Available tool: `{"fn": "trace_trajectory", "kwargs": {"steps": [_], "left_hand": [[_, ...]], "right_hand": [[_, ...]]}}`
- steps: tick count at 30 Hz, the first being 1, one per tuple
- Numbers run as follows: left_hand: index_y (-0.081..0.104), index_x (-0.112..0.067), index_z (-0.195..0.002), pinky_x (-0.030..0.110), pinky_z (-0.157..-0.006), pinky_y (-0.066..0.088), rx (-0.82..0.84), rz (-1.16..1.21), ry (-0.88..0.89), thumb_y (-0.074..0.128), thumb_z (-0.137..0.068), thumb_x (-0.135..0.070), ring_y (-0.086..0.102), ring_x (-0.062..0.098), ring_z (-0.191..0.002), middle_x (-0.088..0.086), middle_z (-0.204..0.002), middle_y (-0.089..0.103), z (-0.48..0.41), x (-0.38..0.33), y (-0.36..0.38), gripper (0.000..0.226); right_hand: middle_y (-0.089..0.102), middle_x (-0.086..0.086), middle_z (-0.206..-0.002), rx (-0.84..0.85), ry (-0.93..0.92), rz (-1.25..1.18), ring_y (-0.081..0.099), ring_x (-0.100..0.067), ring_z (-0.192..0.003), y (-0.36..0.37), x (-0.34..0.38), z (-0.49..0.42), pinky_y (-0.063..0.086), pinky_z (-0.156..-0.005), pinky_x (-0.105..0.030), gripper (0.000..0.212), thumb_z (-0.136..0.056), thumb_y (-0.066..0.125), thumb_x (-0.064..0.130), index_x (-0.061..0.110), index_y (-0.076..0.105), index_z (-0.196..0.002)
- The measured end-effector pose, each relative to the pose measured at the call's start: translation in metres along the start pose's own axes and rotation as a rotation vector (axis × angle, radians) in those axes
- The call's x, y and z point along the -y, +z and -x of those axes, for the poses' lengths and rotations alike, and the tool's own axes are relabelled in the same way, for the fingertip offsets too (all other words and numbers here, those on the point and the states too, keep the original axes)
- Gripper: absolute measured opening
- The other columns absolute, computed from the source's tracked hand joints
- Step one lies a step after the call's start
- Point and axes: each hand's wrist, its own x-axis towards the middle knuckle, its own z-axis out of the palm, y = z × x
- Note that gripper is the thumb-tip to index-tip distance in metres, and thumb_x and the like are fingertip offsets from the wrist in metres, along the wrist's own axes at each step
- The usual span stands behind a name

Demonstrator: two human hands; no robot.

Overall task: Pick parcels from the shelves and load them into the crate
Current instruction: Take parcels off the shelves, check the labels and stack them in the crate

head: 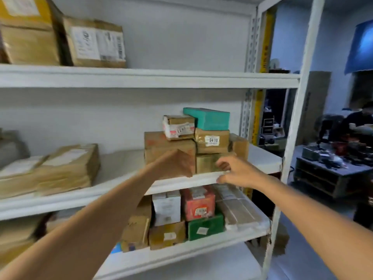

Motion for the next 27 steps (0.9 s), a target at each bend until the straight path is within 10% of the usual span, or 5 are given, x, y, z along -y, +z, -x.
{"fn": "trace_trajectory", "kwargs": {"steps": [6,13,27], "left_hand": [[0.070,-0.027,-0.087,0.019,-0.074,0.055,-0.174,0.120,-0.109,0.083,-0.072,-0.009,0.067,-0.003,-0.069,-0.014,-0.074,0.071,0.028,0.048,-0.047,0.026],[0.070,-0.022,-0.106,0.005,-0.061,0.044,-0.225,0.091,-0.082,0.081,-0.076,-0.020,0.062,0.001,-0.076,-0.013,-0.085,0.067,0.009,0.057,-0.066,0.032],[0.064,-0.021,-0.120,0.027,-0.083,0.053,-0.447,0.070,-0.191,0.085,-0.070,-0.027,0.064,0.017,-0.096,0.002,-0.112,0.069,-0.065,0.068,-0.096,0.054]], "right_hand": [[0.059,0.008,-0.118,0.004,-0.139,0.010,0.057,-0.012,-0.107,0.023,0.047,-0.039,0.049,-0.093,-0.031,0.059,-0.071,0.079,0.024,0.022,0.058,-0.126],[0.059,0.004,-0.119,-0.043,-0.121,0.043,0.057,-0.013,-0.108,0.014,0.049,-0.066,0.050,-0.095,-0.035,0.055,-0.075,0.076,0.021,0.020,0.057,-0.126],[0.042,-0.004,-0.135,-0.251,-0.193,0.160,0.041,-0.021,-0.127,-0.007,0.075,-0.161,0.041,-0.102,-0.035,0.070,-0.082,0.070,0.017,0.015,0.037,-0.143]]}}
